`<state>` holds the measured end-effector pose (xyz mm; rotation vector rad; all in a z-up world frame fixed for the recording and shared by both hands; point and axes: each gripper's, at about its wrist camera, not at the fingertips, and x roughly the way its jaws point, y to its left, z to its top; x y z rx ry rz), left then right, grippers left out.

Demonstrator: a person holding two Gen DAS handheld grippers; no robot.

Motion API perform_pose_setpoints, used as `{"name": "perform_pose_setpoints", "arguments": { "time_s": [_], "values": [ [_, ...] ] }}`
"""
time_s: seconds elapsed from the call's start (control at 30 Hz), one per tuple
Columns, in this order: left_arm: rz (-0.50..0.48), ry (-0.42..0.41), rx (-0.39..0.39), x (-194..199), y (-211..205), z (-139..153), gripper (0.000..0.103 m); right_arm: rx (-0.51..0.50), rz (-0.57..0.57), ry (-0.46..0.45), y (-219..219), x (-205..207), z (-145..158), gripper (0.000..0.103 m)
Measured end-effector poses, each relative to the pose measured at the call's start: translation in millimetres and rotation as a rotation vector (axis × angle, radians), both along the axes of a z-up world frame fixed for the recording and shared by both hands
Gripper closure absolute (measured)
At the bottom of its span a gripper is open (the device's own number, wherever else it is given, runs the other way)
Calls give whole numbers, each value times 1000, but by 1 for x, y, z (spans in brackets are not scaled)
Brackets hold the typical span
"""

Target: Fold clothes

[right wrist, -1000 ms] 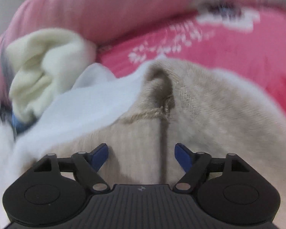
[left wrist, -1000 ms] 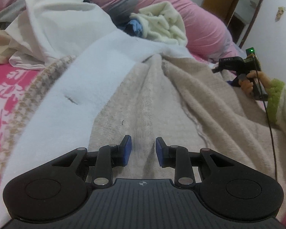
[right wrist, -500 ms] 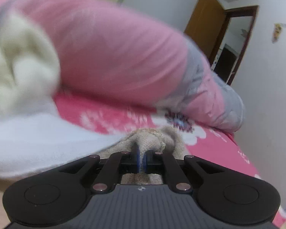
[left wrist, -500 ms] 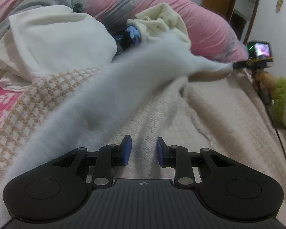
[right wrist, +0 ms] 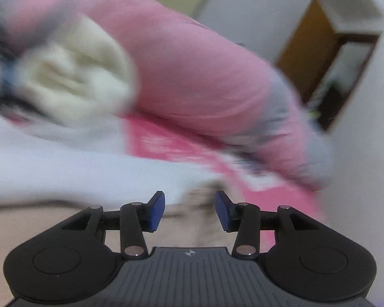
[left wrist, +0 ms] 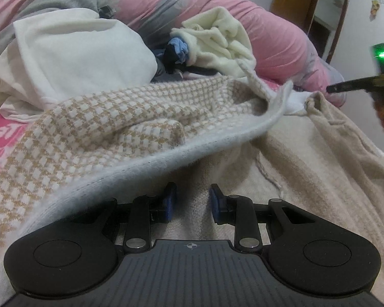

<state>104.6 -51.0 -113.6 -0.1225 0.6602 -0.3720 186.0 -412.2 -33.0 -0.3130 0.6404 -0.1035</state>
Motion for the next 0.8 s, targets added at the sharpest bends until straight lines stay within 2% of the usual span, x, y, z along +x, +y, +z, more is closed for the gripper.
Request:
{"name": "perform_pose_setpoints", "arguments": {
  "time_s": [0.07,0.13,0.23,0.33,0.37,0.47,0.57,0.63,0.8],
  "values": [
    [8,4,-10,-1,1,2,76,124,156,96,32,-15,-3,60],
    [18,2,-10,-5,3,5,76,188,289,184,66,-24,-23,62],
    [20,-6,-4,-12,5,13,76,205,347,249,103,-14,-62,64],
    [5,-16,-18,-27,13,23,75,186,206,217,105,24,-93,63],
    [-4,-19,-27,-33,16,27,75,216,154,195,101,36,-98,63],
    [-28,-40,-58,-54,31,39,66,453,-43,159,72,52,-87,63],
    [-34,-86,-85,-79,49,51,54,736,-189,175,37,42,-78,63],
    [-24,-118,-91,-95,62,58,49,874,-202,197,25,23,-70,63],
    [47,-164,-79,-125,94,65,40,1048,-166,283,29,-43,-49,60]
  ]
}}
